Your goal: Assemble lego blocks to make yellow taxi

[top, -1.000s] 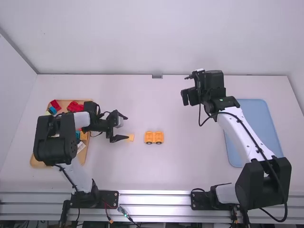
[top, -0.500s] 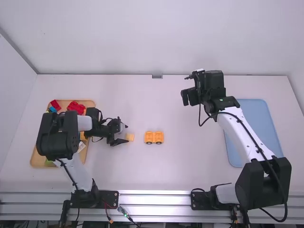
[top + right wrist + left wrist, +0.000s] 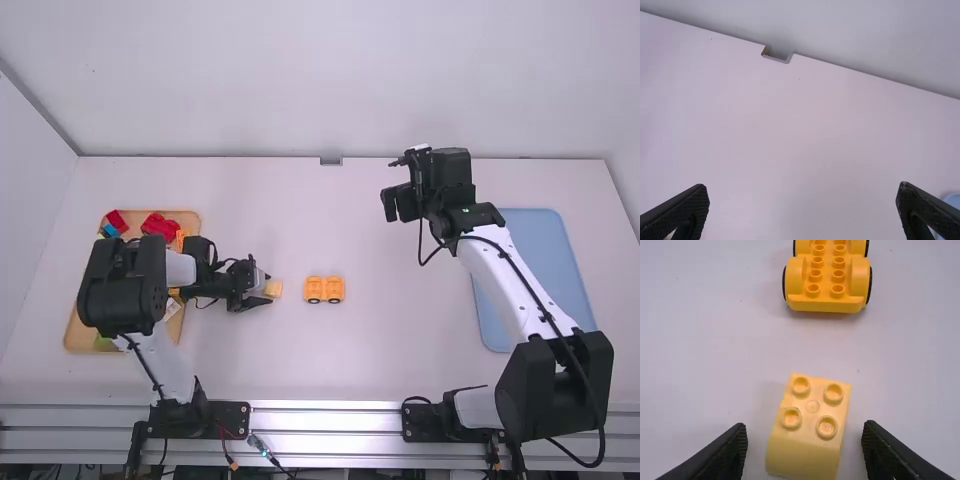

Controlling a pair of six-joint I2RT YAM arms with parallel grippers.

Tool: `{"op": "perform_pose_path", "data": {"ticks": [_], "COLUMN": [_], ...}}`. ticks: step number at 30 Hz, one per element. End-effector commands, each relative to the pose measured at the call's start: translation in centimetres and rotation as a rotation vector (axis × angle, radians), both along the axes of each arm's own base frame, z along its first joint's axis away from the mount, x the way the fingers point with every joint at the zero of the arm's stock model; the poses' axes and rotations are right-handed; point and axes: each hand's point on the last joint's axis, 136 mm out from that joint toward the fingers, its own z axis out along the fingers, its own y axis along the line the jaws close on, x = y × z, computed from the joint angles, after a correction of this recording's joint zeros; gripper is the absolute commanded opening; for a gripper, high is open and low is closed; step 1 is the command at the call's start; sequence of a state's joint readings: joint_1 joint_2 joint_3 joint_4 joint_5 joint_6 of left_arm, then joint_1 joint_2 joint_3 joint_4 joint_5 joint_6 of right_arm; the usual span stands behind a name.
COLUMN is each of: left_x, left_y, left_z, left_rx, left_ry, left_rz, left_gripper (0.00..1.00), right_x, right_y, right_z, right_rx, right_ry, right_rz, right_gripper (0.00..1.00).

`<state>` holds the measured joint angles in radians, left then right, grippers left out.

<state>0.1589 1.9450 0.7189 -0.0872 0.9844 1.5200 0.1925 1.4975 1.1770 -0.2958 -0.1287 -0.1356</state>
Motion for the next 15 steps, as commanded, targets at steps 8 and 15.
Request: {"op": "perform_pose_path", "data": {"ticks": [8, 15], "left_x": [-0.9, -0.9], "left_y": [-1.9, -2.8], "left_z": [-0.2, -0.7], "left_rx": [-0.023, 0.021], "left_ry": [0.030, 0.013], "left_rz": [-0.053, -0.094], "left_gripper": [0.41, 0.21], "right_x": [0.5, 0.3], "right_y": [0.2, 0.1], "right_z": [1.0, 0.7], "right_rx": [0.012, 0.007], "right_ry": [-0.015, 0.000], "right_rz": [0.003, 0.000], "right_gripper": [0.99, 0.99]}}
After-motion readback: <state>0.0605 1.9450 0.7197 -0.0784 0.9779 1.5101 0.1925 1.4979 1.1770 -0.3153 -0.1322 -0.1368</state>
